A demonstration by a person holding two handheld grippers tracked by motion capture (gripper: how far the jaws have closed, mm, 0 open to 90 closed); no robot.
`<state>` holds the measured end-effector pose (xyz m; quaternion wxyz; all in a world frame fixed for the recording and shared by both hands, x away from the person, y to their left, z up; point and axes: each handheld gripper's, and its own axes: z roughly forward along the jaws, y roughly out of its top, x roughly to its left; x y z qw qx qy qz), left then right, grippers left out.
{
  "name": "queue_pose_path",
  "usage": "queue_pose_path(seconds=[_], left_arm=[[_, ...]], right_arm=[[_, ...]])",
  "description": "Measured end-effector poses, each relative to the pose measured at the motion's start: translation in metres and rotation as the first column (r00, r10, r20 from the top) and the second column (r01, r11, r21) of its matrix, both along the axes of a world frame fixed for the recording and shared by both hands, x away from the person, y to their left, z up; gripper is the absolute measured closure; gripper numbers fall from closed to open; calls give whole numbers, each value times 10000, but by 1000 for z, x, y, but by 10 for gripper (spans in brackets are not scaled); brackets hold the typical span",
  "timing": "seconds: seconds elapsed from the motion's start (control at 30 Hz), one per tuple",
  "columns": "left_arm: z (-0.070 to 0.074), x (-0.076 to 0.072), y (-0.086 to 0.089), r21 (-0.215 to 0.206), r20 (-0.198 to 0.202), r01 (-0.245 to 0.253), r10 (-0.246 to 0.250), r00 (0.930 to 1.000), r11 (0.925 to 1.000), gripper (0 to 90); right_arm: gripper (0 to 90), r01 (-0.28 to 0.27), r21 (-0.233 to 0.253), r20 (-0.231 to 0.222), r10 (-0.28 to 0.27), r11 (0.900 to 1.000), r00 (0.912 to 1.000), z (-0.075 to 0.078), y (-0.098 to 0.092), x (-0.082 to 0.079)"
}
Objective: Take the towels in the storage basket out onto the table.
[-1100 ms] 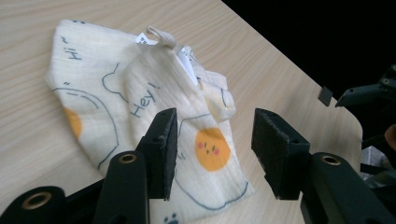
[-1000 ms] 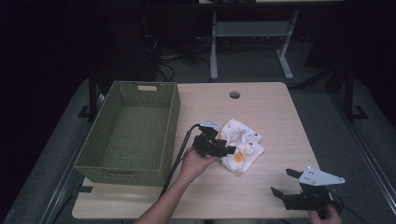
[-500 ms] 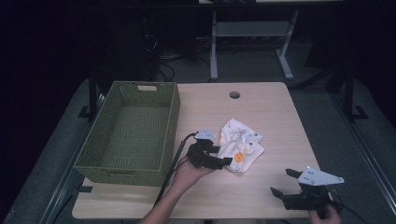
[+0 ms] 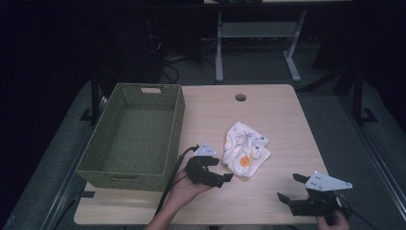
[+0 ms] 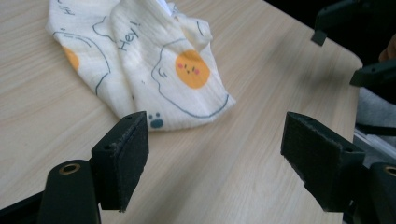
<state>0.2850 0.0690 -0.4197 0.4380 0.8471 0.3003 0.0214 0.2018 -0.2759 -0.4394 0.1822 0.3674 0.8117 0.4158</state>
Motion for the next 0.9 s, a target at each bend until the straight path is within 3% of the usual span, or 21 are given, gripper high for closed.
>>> queue_pose_path(seconds=[0.2,0.43,0.67,0.73,0.83,0.9], left_arm=[[-2,-11,4,6,206,10,-10,9998,10000,234],[-7,-22,15,-267,80,-105,107,9999,9996,242],[-9,-37,23,-148,545,-190,197,9983,9997,242],[-12,-41,25,-271,481,-103,116,9988,9996,241],[-17,-47,27,-205,734,-64,79,9973,9998,241],[-20,-49,26,31,677,169,-171,9976,9999,241]], right_arm=[[139,-6,0,-6,6,10000,10000,0,0,-1],[139,-10,50,-19,11,10000,10000,0,0,-2],[139,-17,19,-3,17,10000,10000,-1,1,-2],[139,-23,37,7,23,10000,10000,-1,1,-2],[139,-27,55,-4,28,10000,10000,0,1,-3],[139,-130,47,17,130,9999,9999,0,2,-4]])
